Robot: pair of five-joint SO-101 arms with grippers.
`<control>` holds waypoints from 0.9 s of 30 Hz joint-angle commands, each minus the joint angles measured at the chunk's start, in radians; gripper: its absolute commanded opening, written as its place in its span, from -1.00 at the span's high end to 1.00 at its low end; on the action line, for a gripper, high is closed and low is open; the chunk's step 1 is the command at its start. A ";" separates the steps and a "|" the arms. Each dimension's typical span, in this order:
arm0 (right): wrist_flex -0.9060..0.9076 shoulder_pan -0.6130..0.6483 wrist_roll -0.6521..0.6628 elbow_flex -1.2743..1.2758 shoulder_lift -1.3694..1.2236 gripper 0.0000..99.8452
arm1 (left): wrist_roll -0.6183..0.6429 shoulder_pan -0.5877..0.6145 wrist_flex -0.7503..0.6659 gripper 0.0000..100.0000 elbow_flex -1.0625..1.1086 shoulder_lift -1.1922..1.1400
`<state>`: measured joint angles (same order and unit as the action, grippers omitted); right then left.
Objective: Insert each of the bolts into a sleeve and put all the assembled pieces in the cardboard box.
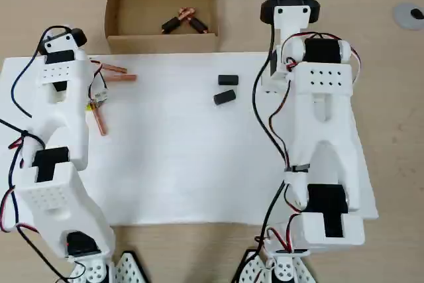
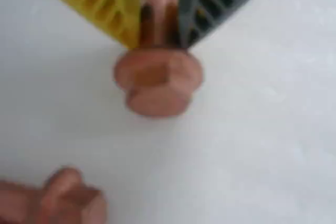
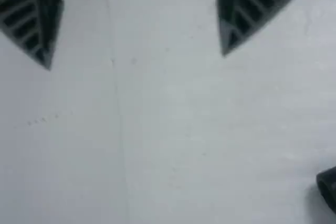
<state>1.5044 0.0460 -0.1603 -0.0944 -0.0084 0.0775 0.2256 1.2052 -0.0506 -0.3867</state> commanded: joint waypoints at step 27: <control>0.278 0.331 0.390 -0.438 -0.447 0.50 | -0.241 -0.127 0.473 0.98 0.018 1.145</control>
<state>1.7622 0.3314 0.0606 -0.4350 -0.3675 -0.1665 0.0506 1.6747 -0.0583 0.6183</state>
